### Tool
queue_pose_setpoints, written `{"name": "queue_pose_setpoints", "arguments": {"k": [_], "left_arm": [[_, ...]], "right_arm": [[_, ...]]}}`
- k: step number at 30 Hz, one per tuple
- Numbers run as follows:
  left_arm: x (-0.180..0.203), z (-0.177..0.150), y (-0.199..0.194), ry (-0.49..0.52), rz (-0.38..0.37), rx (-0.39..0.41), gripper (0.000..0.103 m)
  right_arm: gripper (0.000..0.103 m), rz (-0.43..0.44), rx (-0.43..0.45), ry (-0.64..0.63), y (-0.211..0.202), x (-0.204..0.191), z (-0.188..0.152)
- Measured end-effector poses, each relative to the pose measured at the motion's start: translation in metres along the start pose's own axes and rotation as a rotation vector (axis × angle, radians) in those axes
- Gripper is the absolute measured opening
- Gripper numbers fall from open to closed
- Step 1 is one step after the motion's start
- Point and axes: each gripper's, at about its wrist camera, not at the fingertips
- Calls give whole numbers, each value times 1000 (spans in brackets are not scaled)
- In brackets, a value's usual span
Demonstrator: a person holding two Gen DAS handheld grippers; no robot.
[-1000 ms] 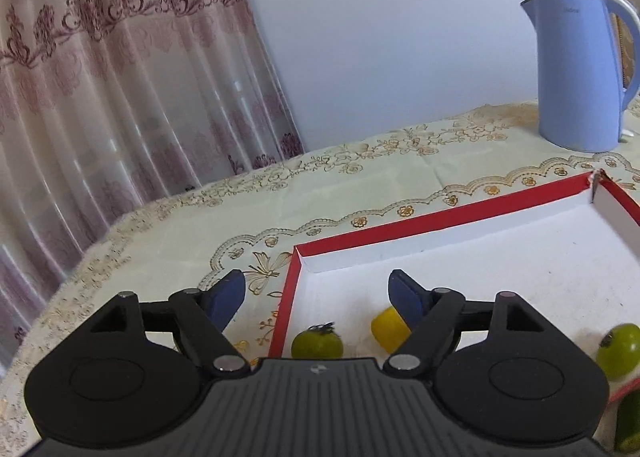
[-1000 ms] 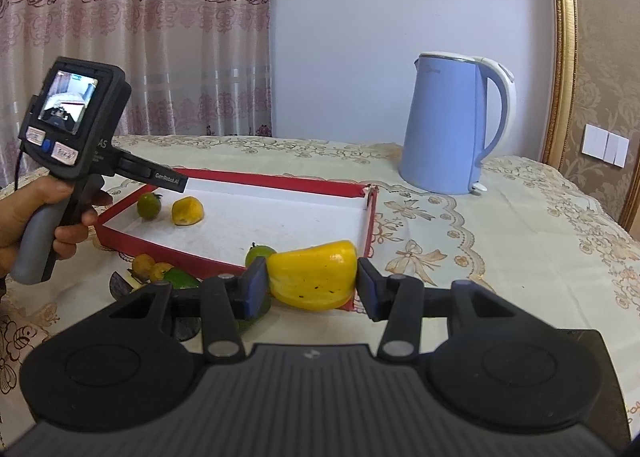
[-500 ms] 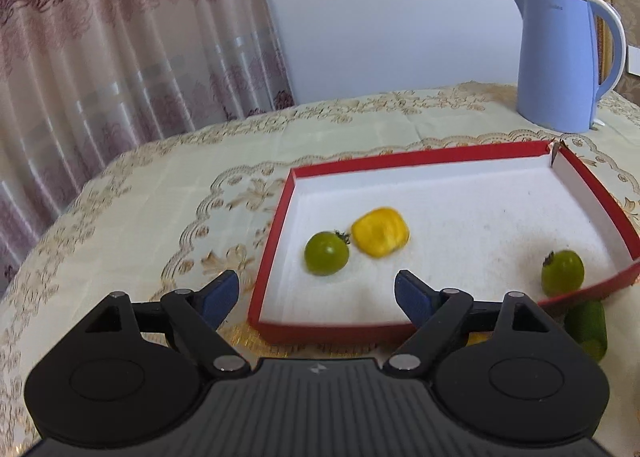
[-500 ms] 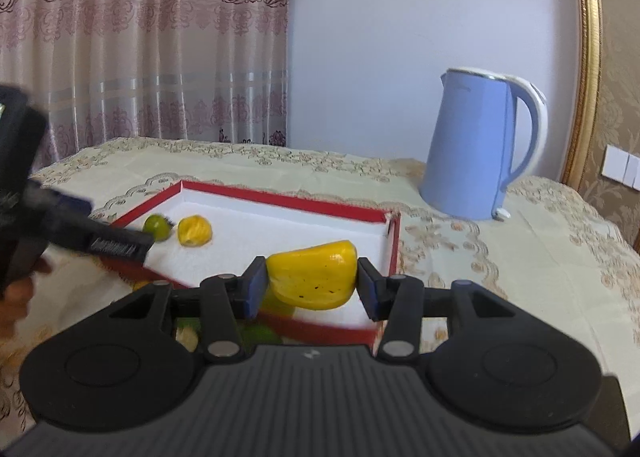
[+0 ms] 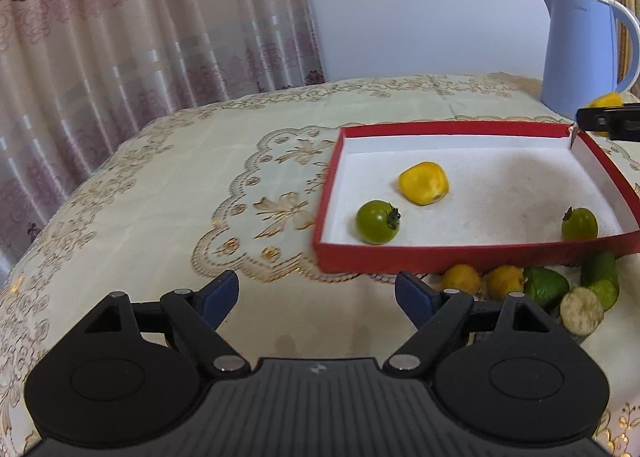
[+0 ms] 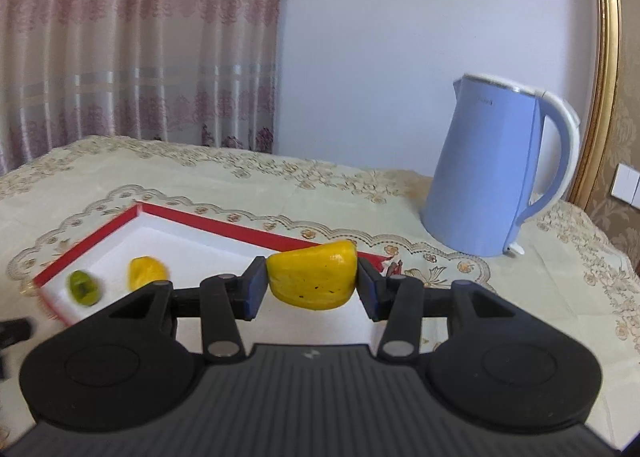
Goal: Organize fruits
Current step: 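Lower the yellow pepper chunk into the tray and open the right gripper, then grasp the dark cut eggplant piece with the left gripper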
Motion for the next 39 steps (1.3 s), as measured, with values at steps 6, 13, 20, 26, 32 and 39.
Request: {"name": "queue_pose_setpoints", "arguments": {"k": [6,13,20,26,32,39], "left_arm": [[-13,-9,-13,-42,-52,4,86],[0,-15,-18,-19,-112,17,86],[12,-27,-28,11,-168,45,86],[29,-33,-37,65,-231,103,86],[42,-33,-34,105,-271,102,86],[50,-31,-19,120,-313,56,73]], "right_arm": [[46,-23,-124,40,49,13,-3],[78,-72,-134,-25,46,6,-14],[69,-32,14,52,-30,15,-21],[69,-30,116,101,-100,13,-54],[69,-13,91,170,-114,16,-81],[69,16,65,172,-112,11,-91]]}}
Point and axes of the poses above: each gripper's, at about its wrist camera, not at the fingertips, and y roughly the way its jaws point, x to its right, z to its top, and after that the axes turned 6 degrees about z, right-handed
